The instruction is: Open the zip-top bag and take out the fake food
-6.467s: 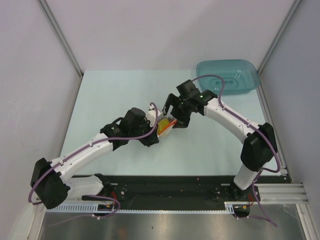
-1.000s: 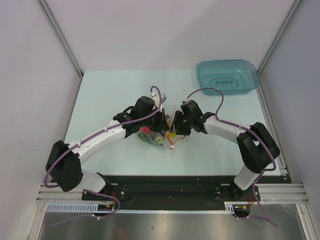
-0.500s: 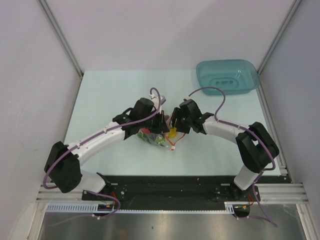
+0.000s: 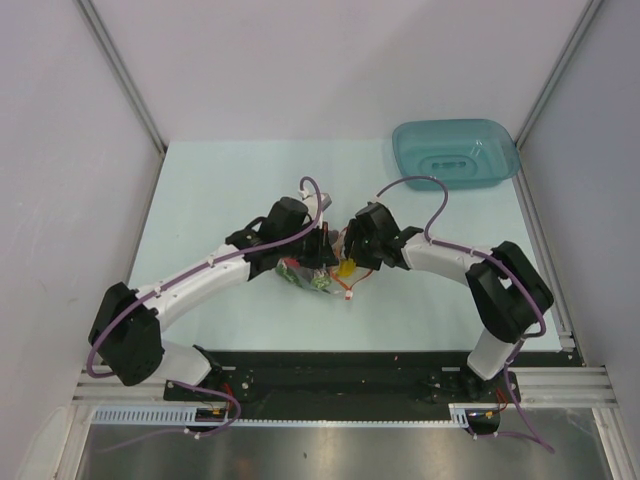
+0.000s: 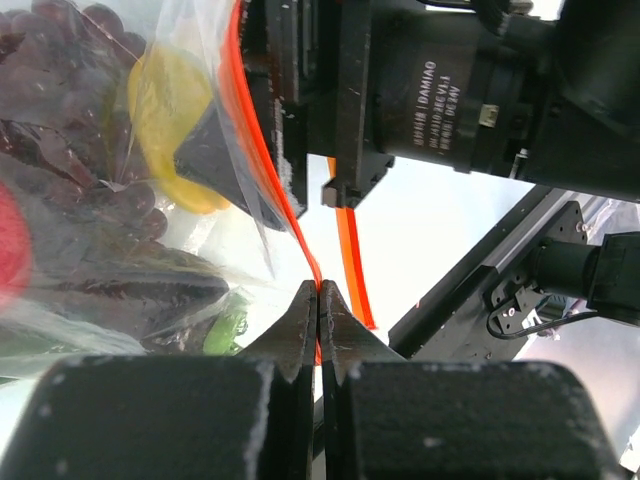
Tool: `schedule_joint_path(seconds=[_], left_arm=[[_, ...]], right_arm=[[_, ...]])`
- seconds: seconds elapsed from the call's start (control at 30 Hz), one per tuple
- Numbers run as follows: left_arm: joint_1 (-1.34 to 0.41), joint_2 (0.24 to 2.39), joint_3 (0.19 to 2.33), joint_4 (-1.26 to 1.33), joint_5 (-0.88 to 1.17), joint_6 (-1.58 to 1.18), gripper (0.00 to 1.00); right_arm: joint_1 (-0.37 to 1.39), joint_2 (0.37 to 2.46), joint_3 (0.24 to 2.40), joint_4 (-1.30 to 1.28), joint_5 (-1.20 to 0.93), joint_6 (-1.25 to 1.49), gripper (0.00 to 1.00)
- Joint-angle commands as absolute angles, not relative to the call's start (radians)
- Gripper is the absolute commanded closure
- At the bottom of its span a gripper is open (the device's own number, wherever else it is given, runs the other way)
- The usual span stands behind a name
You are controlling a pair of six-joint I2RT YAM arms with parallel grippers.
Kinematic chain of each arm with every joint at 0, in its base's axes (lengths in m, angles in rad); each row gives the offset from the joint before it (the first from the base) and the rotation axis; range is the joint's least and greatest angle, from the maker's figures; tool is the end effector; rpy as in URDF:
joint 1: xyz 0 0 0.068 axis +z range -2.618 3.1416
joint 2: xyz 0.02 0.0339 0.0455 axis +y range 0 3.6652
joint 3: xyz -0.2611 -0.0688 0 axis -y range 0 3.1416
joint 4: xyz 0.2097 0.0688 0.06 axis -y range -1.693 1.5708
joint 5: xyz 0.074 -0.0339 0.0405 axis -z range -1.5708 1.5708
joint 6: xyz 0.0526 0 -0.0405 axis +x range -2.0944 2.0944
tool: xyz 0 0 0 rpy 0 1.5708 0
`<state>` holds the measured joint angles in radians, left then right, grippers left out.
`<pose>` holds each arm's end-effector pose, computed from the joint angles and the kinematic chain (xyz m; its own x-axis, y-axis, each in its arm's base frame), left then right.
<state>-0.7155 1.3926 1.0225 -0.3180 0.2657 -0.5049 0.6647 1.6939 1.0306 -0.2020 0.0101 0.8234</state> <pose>0.2078 -0.1989 0.2713 -0.7998 0.0767 -0.5954 0.4561 0.7225 -0.5196 0.2651 0.2070 0.1944 -0.8559 0.2611 -0.4464 0.0238 0.8822 0.4704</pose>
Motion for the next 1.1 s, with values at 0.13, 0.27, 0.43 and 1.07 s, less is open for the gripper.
schedule_joint_path(seconds=[0.13,0.27,0.43,1.07], left_arm=[[-0.721,1.373,0.988,-0.282,0.278,-0.537,1.00],[-0.721,1.381,0.988,-0.284,0.273,-0.534,1.00],[-0.719,1.381,0.989,-0.296,0.258,-0.515,1.00],[-0.718,1.276,0.983,-0.341,0.106,-0.374,1.00]], right_arm=[[0.667,1.784,1.034,-0.066,0.009,0.864,0.43],[0.666,1.805,1.034,-0.061,0.011,0.848,0.62],[0.673,1.718,1.034,-0.146,0.017,0.812,0.83],[0.574,1.410,1.084,-0.472,-0.594,0.729,1.00]])
